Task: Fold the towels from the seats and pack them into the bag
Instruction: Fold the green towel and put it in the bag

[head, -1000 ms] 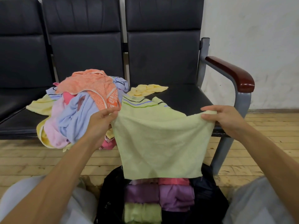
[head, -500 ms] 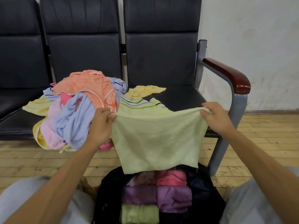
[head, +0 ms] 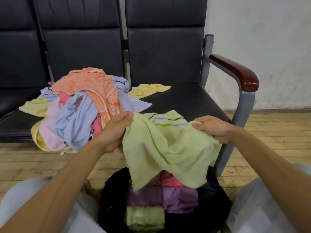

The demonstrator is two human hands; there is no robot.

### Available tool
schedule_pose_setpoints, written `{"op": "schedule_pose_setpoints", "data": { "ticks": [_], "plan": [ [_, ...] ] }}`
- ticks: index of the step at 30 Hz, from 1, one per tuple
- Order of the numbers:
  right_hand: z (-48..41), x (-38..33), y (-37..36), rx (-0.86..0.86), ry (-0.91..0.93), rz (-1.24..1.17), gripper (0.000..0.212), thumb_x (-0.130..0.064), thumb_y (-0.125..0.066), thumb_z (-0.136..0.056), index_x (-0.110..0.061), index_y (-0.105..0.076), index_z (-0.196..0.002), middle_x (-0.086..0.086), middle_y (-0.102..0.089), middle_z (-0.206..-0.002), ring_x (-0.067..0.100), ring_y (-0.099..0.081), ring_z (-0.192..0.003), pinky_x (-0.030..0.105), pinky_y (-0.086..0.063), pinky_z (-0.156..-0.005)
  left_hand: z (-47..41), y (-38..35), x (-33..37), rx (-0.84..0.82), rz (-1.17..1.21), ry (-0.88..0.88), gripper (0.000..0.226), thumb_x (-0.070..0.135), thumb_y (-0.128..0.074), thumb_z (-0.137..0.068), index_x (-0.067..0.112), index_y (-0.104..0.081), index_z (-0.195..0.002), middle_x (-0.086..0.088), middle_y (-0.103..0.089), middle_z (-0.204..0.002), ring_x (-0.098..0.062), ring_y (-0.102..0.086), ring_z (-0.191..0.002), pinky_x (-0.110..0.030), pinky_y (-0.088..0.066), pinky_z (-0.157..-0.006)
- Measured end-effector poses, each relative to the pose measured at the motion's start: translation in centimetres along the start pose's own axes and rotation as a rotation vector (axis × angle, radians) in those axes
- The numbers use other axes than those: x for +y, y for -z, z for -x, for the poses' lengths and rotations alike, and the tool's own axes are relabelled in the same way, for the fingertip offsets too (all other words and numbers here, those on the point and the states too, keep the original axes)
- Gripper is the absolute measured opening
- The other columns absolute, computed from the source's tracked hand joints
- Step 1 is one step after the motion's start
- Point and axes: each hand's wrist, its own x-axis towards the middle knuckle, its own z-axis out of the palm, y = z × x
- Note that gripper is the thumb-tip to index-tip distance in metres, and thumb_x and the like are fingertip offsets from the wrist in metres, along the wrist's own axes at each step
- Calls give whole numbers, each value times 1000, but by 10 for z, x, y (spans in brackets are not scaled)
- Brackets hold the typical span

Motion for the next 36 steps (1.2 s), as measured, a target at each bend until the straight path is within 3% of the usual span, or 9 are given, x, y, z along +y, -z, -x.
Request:
{"op": "schedule_pose_setpoints", "data": {
  "ticks": [5, 9, 11, 19, 24, 26, 29, 34, 36],
  "plan": [
    [11, -9, 14, 172, 112, 59, 21, -22, -46, -103, -14, -66, -99, 5, -65, -100, 14, -61, -87, 23, -48, -71, 0, 4, 6, 80, 13, -60, 25, 20, -44, -102, 14, -67, -95, -1, -72, -84, -10, -67, -73, -22, -54, -64],
    [3, -5, 29, 658, 199, 362, 25, -23, -43, -103, -10, -63, -112, 9, -61, -112, 20, -53, -96, 30, -40, -82, -14, 28, 3, 425, -538, -302, 17, 20, -52, -99, 15, -66, -91, 1, -65, -84, -12, -54, -77, -25, -39, -72],
    [1, -3, 32, 738, 208, 385, 30, -25, -42, -104, -7, -60, -120, 10, -60, -115, 22, -51, -101, 33, -38, -89, -12, 33, 5, 472, -656, -392, 14, 18, -54, -97, 15, -67, -93, 2, -63, -82, -10, -52, -75, -12, -37, -67],
    [-1, -2, 33, 770, 226, 408, 27, -23, -49, -101, -5, -64, -114, 6, -60, -101, 20, -52, -93, 34, -43, -83, -7, 33, 12, 480, -575, -439, 8, 16, -61, -93, 19, -62, -86, 13, -62, -68, 7, -57, -49, -7, -40, -49],
    [5, -3, 35, 746, 220, 533, 29, -25, -48, -102, -6, -66, -112, 5, -59, -96, 21, -53, -91, 32, -41, -78, -7, 39, 15, 423, -795, -427, 16, 6, -58, -93, 6, -70, -105, 3, -61, -87, 3, -54, -66, 3, -34, -63],
    [6, -3, 34, 726, 187, 557, 29, -27, -46, -103, -8, -65, -113, 4, -57, -96, 19, -50, -89, 29, -38, -76, -10, 43, 10, 396, -851, -424, 19, -2, -54, -93, 1, -68, -105, -3, -63, -88, -2, -58, -67, -3, -38, -62],
    [4, -1, 32, 703, 159, 578, 31, -28, -43, -104, -8, -64, -114, 8, -61, -99, 19, -50, -88, 28, -35, -78, -13, 46, 3, 425, -891, -437, 18, 0, -50, -96, -1, -68, -97, -15, -70, -85, -25, -61, -69, -29, -42, -65],
    [2, -2, 32, 728, 204, 471, 29, -26, -44, -104, -7, -64, -114, 5, -58, -99, 17, -51, -86, 21, -39, -67, -13, 48, 4, 508, -918, -519, 21, 16, -52, -99, 4, -67, -90, -16, -66, -68, -26, -55, -62, -33, -32, -58],
    [1, -2, 33, 761, 231, 352, 25, -25, -50, -101, -10, -68, -111, 4, -62, -104, 16, -53, -92, 29, -47, -82, -12, 49, 4, 514, -886, -511, 21, 19, -50, -99, 7, -66, -93, -15, -64, -63, -29, -57, -59, -37, -43, -59]
  ]
}}
